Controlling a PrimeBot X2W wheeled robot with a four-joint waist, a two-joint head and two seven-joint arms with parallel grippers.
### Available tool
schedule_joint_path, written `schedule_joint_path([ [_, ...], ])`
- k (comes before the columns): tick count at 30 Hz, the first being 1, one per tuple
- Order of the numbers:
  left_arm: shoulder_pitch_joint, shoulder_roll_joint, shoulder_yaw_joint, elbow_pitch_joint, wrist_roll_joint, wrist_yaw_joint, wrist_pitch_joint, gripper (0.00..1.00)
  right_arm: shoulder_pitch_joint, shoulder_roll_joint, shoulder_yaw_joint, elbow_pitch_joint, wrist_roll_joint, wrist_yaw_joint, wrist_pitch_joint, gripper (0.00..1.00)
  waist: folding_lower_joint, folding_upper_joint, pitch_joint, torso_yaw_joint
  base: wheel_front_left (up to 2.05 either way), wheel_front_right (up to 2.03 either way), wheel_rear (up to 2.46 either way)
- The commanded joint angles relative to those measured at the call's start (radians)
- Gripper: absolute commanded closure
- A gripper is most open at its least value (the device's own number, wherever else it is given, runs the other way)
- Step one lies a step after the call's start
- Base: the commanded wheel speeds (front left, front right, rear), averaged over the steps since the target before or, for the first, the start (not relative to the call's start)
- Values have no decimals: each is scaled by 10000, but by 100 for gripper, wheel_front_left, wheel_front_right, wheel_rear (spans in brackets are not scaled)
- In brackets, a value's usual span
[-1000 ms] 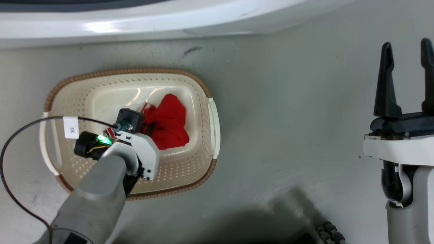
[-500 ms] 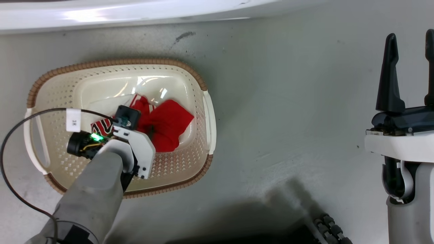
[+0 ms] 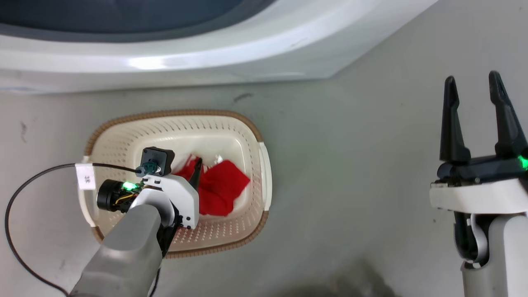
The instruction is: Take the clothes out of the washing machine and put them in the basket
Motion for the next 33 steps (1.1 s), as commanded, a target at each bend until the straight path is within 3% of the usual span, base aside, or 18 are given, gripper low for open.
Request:
schedule_joint_path([
  [1, 421, 113, 183, -348, 8, 124, -65, 0, 202, 8, 27, 59, -54, -7, -24, 0, 0, -1, -704, 188, 0, 0, 0],
  [10, 2256, 241, 1758, -3075, 817, 674, -50, 0, 1002, 6, 83, 328, -155, -7, -24, 0, 0, -1, -2283, 402, 0, 0, 0],
  [17, 3324, 135, 2929, -4785, 1533, 787, -52, 0, 1419, 6, 147, 429, -169, -7, -24, 0, 0, -1, -3013, 473, 0, 0, 0],
  [26, 4793, -429, 5267, -7968, 3026, 953, -52, 0, 1907, 8, 283, 580, -76, -7, -24, 0, 0, -1, -4042, 483, 0, 0, 0],
  [33, 5139, -850, 6243, -9089, 3689, 862, -51, 0, 2009, 8, 338, 614, 3, -7, -24, 0, 0, -1, -4322, 405, 0, 0, 0],
])
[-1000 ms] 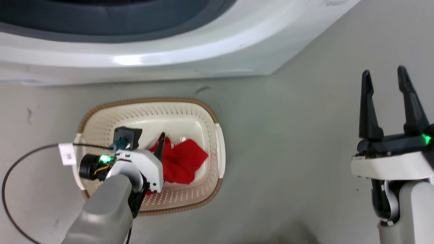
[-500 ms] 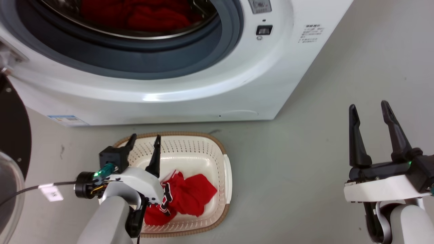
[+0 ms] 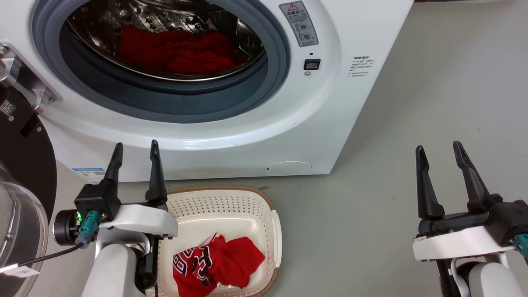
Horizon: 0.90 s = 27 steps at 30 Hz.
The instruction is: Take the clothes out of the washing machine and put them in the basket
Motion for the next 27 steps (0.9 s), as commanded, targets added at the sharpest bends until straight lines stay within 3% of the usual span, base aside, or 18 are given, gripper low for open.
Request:
schedule_joint_path([
  [1, 60, -34, 70, -41, 84, -53, -22, 0, 100, 6, 14, 9, 48, -7, -24, 0, 2, -1, -19, -27, 0, 0, 0],
  [6, -553, -185, 376, 371, 222, -294, -24, 0, -51, 8, 71, -72, 100, -7, -24, 0, 2, -1, 146, -139, 0, 0, 0],
  [11, -1893, 9, 327, 1579, 371, -620, -23, 0, -370, 8, 128, -182, 178, -7, -24, 0, 2, -1, 652, -307, 0, 0, 0],
  [20, -5545, 872, 13, 4371, 644, -997, 440, 0, -1120, 8, 446, -374, 388, -7, -24, 0, 2, -1, 1961, -956, 0, 0, 0],
  [27, -8245, 1760, -340, 6191, 962, -1169, 1554, 0, -1640, 9, 767, -574, 827, -7, -24, 0, 2, -1, 3067, -1687, 0, 0, 0],
])
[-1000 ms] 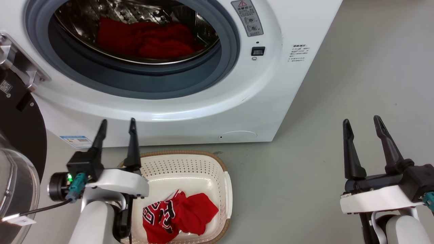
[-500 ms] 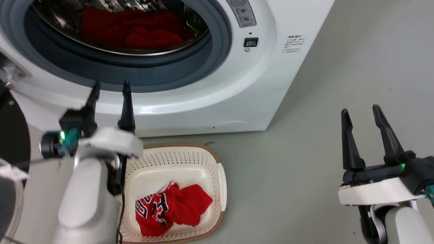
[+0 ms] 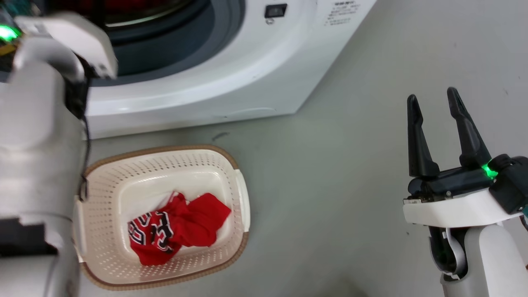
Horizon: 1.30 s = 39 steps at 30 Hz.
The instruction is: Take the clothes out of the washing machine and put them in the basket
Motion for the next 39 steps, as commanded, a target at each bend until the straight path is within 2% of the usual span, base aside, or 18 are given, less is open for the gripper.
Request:
schedule_joint_path([
  [1, -854, 279, -71, 457, 78, -46, 354, 0, -264, 15, 78, -115, 202, -7, -24, 0, -1, 0, 770, -590, 0, 0, 0],
  [7, -2864, 1021, -392, 1605, 396, -129, 1553, 0, -617, 18, 408, -377, 557, -7, -24, 0, -1, 0, 1773, -1145, 0, 0, 0],
  [20, -6066, 1705, -785, 3337, 319, -275, 4505, 0, -1105, 17, 778, -945, 1089, -7, -24, 0, -1, 0, 3319, -1771, 0, 0, 0],
  [26, -6751, 2071, -1088, 3715, 382, -308, 5395, 0, -1246, 17, 882, -1166, 1315, -7, -24, 0, -1, 0, 3723, -2032, 0, 0, 0],
  [39, -6810, 2488, -1706, 4158, 477, -314, 6087, 0, -1154, 17, 915, -1260, 1417, -7, -24, 0, -1, 0, 4016, -2200, 0, 0, 0],
])
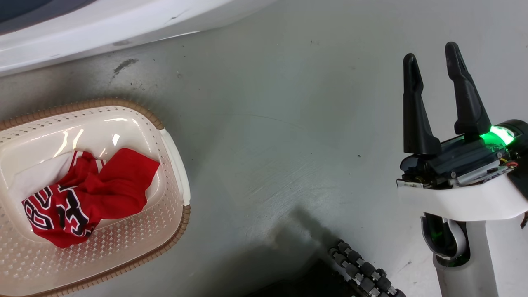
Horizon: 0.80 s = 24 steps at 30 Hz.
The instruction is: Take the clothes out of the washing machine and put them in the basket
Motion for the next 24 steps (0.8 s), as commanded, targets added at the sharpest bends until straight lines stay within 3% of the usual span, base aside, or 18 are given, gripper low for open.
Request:
schedule_joint_path([
  [1, 379, 171, -39, 292, -45, 5, 17, 0, -93, 17, 5, -45, 19, -7, -24, 0, 0, 0, 8, -6, 0, 0, 0],
  [2, 394, 175, -86, 316, -40, 4, 9, 0, -94, 17, -16, -52, 27, -7, -24, 0, 0, 0, 17, -5, 0, 0, 0],
  [3, 403, 175, -126, 332, -28, 4, 14, 13, -96, 17, -40, -57, 30, -7, -24, 0, 0, 0, 24, 3, 0, 0, 0],
  [4, 400, 161, -141, 342, -68, 3, 7, 93, -97, 17, -58, -57, 29, -7, -24, 0, 0, 0, 27, 11, 0, 0, 0],
  [5, 399, 151, -158, 355, -106, 2, -19, 100, -98, 17, -68, -53, 16, -7, -24, 0, 0, 0, 26, 23, 0, 0, 0],
  [15, 265, 117, -624, 91, -443, -2, -758, 100, -170, 17, -45, 62, -75, -7, -24, 0, 0, 0, -152, 148, 0, 0, 0],
  [24, 741, -234, -904, -158, -1138, -3, -2375, 100, 65, 15, -140, 280, -375, -7, -24, 0, 0, 0, -936, 522, 0, 0, 0],
])
